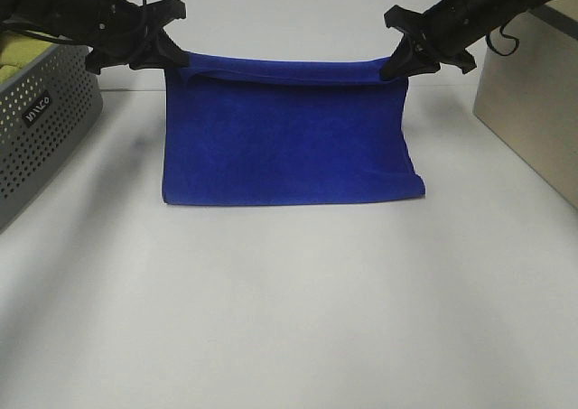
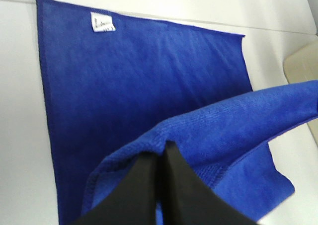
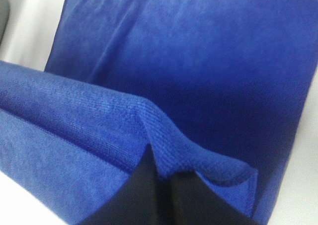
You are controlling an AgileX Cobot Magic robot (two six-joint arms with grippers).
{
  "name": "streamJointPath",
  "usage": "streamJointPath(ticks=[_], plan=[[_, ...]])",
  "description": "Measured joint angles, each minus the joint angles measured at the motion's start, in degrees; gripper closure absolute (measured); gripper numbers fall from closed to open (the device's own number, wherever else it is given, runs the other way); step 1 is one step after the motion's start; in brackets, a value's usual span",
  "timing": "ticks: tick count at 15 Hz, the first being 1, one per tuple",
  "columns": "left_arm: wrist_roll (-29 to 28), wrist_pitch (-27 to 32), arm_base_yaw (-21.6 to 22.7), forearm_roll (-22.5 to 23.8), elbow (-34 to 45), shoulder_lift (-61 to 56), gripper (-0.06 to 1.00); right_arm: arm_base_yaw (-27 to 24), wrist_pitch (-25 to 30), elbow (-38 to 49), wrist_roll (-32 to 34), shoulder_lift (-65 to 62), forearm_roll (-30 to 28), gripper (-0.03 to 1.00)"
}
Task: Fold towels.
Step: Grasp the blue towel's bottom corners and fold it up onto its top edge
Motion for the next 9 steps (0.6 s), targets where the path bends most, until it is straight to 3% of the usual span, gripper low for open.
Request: streamJointPath(ticks=[2,5,9], plan=[[0.00,-5.16,0.00,-0.11,-0.86,2.86,0.94,0.17,-5.73,-0.63,-0.92,2.23,0.29,0.95],[2.23,-9.28,-1.03,-0.46,-1.03,4.93,0.94,0.52,-9.45,-0.63,-3.50,4.13,0.80,0.95],[11.29,-18.79,-4.53,-2.06,-1.43,6.99,0.94,0.69,-15.64,-0.63,-4.87,5.84,0.74,0.95]])
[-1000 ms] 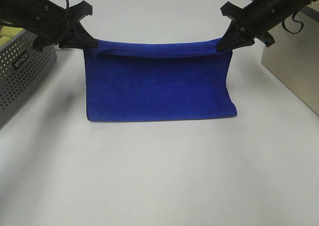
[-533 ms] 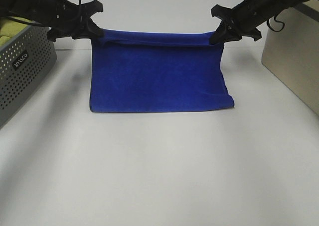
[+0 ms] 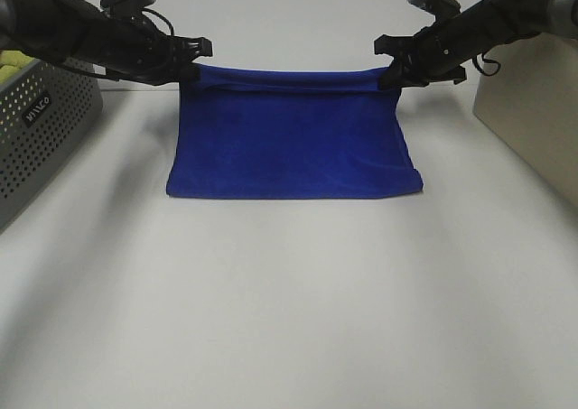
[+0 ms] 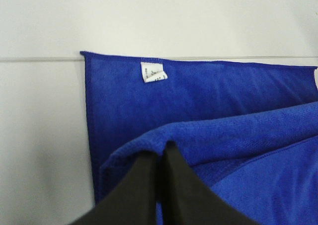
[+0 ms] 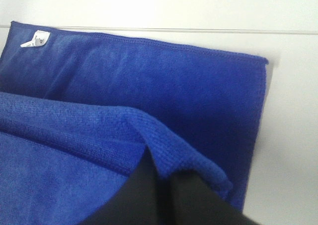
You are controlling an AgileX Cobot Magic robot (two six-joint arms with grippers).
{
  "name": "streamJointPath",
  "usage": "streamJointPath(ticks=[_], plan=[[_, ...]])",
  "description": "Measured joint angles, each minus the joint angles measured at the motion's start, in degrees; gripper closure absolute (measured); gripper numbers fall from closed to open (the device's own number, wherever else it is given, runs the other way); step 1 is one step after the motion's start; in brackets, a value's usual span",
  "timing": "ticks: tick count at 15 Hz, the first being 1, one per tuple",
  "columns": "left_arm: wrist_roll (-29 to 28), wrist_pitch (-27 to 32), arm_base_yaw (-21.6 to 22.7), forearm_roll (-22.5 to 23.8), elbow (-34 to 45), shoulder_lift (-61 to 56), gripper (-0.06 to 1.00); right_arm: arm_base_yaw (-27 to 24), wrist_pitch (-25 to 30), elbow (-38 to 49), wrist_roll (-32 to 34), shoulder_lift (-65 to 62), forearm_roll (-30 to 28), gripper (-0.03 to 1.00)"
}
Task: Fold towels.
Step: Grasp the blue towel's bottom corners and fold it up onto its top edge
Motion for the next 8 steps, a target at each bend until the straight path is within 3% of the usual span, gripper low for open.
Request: streamJointPath(ticks=[3,5,6,8], plan=[[0.40,-1.32,-0.52,-0.40,0.00,0.23,0.92,0.86,-1.20,0.00,0.00,0.17,-0.69,0.90],[0.40,-1.72,-0.52,-0.63,0.00,0.23,0.74,1.32,-2.41,0.00,0.00,0.17,-0.69,0.65],[0.40,-1.72,-0.52,-0.63,0.00,0.23,0.74,1.32,-2.41,0.00,0.00,0.17,-0.69,0.65],[0.46,-2.23,-0.52,-0.69,0.00,0.23,0.44,1.32,-2.75,0.00,0.00,0.17,-0.69,0.39]])
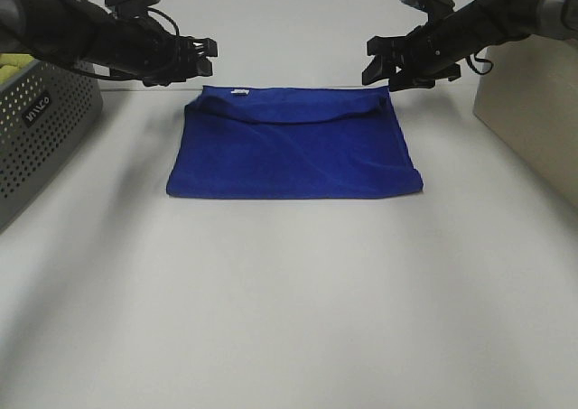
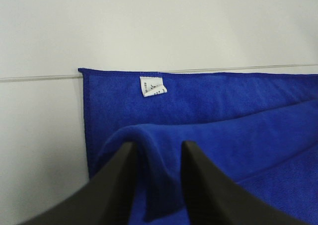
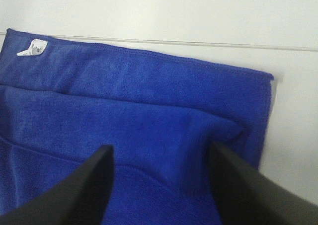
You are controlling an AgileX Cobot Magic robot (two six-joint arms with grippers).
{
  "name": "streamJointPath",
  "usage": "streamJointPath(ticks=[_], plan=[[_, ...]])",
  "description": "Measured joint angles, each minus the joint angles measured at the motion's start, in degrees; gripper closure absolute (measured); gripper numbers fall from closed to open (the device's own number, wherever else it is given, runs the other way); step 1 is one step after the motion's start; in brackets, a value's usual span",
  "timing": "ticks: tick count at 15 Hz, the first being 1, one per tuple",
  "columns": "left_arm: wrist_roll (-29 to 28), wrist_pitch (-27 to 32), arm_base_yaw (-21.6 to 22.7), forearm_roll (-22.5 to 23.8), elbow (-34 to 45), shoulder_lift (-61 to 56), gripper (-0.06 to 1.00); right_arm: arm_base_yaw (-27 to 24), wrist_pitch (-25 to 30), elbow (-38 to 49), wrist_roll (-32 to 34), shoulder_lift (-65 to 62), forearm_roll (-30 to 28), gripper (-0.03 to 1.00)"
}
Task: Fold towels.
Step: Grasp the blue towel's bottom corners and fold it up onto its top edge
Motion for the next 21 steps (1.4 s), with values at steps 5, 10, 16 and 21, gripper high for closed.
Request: streamJointPath(ticks=[5,10,16,21], plan=[[0.17,-2.81,0.11,-0.23,0.00,-0.57,0.14,0.00,6.59,0.00,2.18,-2.58,-7.45,0.21],[-21.49,14.21,3.21,9.40,-0.29,-0.92,0.14,-3.67,28.07,-0.34,10.71,-3.50,-12.66,0.21],[-29.91,27.85,4.30,17.93,-0.29,-0.63,0.15,-7.33,28.76,4.24,10.94,-2.98,-9.17,0.21],[-30.02,30.08,2.64,18.33,-0.46,2.18,0.16,-6.13,29.51,10.03,10.43,-3.04,-7.91,0.22]])
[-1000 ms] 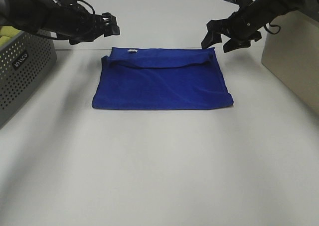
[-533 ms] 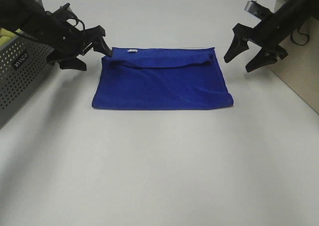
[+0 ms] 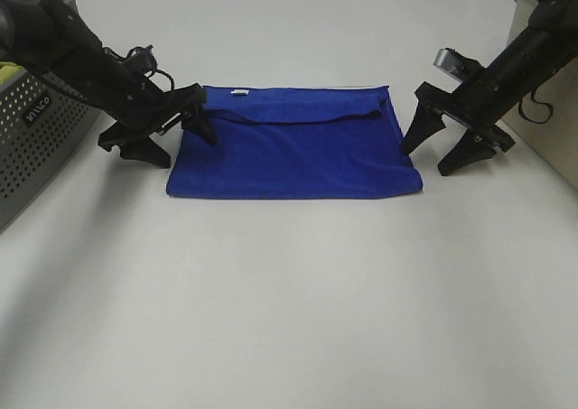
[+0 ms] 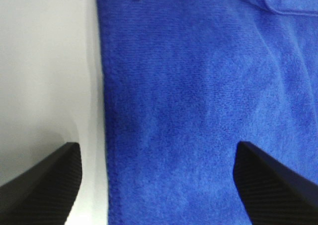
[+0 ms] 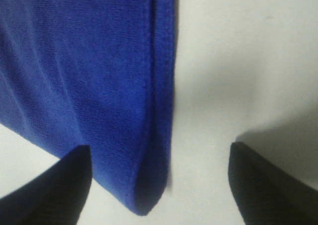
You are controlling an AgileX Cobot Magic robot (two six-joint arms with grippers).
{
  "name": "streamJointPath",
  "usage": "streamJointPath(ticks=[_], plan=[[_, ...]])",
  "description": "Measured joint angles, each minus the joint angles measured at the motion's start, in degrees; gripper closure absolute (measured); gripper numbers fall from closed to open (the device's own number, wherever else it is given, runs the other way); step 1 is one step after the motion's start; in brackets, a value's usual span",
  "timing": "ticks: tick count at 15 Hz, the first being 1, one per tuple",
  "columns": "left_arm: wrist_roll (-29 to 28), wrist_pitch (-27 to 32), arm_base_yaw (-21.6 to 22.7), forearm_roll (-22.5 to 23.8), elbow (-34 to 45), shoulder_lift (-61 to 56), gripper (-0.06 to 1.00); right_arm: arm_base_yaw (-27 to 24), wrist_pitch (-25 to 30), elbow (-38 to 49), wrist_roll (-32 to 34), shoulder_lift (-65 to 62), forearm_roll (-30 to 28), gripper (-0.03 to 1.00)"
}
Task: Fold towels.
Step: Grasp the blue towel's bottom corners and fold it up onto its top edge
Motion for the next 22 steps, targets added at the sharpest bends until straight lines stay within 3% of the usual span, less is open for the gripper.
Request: streamJointPath(ticks=[3,5,7,10,11,15,18,22], plan=[[0.00,0.74,-1.03,-1.03,-0.57,0.92,0.23,4.81,0.00,0.00,0.00,-0.11,-1.66,0.22],[0.00,1.89,-1.83,-1.43,-0.69,1.15,0.31,7.62,0.00,0.00,0.29,-0.11,-2.86,0.30],[0.00,2.81,-2.58,-2.23,-0.69,1.60,0.45,8.37,-0.06,0.34,3.04,0.11,-3.27,0.47],[-0.06,4.87,-3.21,-1.72,-0.69,2.29,0.88,8.19,-0.17,0.63,5.73,0.17,-5.44,0.89],[-0.06,5.96,-3.21,-0.92,-0.69,2.18,0.90,8.19,-0.17,0.63,5.96,0.17,-5.61,0.95],[-1.43,14.90,-3.04,6.47,-0.69,-1.15,0.90,8.19,-0.23,2.06,6.02,-2.69,-6.02,0.95],[-2.46,22.23,-3.04,7.96,-0.69,-4.13,0.90,8.25,-0.17,11.46,5.96,-8.82,-6.02,0.95],[-6.19,23.72,-6.47,11.00,2.52,-6.47,0.90,8.25,-0.34,29.05,4.47,-18.51,-5.96,0.95]])
